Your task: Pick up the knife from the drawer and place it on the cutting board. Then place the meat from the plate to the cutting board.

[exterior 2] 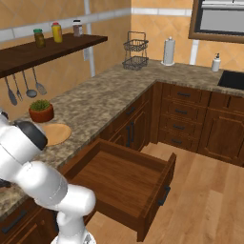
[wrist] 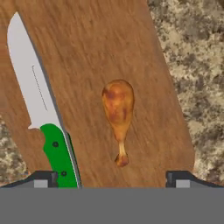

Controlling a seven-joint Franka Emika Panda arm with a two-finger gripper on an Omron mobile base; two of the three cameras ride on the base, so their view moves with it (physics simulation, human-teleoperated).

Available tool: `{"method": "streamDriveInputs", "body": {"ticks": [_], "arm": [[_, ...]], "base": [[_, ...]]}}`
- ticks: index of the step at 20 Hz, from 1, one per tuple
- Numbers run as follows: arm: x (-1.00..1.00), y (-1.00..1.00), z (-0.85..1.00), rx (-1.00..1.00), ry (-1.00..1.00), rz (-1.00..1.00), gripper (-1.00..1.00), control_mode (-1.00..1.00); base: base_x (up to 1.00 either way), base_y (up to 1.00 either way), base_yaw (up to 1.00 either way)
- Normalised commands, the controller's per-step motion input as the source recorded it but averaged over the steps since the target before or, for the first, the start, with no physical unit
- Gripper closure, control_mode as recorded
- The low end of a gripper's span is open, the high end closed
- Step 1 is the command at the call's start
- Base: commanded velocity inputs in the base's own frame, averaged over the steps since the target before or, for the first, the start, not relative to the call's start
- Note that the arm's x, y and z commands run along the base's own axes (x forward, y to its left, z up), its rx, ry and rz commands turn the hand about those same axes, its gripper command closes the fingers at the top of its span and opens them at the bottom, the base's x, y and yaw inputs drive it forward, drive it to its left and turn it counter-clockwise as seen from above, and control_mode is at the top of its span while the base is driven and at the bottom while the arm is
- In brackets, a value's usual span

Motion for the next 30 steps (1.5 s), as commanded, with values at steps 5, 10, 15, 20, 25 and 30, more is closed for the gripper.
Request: {"method": "streamDriveInputs", "body": {"ticks": [5, 10, 15, 20, 25, 30], "arm": [[-0.03, -0.72, 0.42, 0.01, 0.00, -0.07, -1.00, -1.00], [-0.25, -1.00, 0.08, 0.15, 0.00, -0.16, -1.00, -1.00], [-0.29, -1.00, 0.00, 0.23, 0.00, -0.23, -1.00, -1.00], [-0.04, -1.00, 0.00, 0.17, 0.00, -0.25, -1.00, -1.00], [0.07, -0.88, -0.03, 0.02, 0.03, -0.22, -1.00, -1.00], [0.00, -0.39, -0.11, 0.00, 0.05, -0.10, -1.00, -1.00]], "base": [[0.00, 0.00, 0.00], [0.00, 0.00, 0.00], [0.00, 0.00, 0.00], [0.00, 0.00, 0.00], [0.00, 0.00, 0.00], [0.00, 0.00, 0.00]]}}
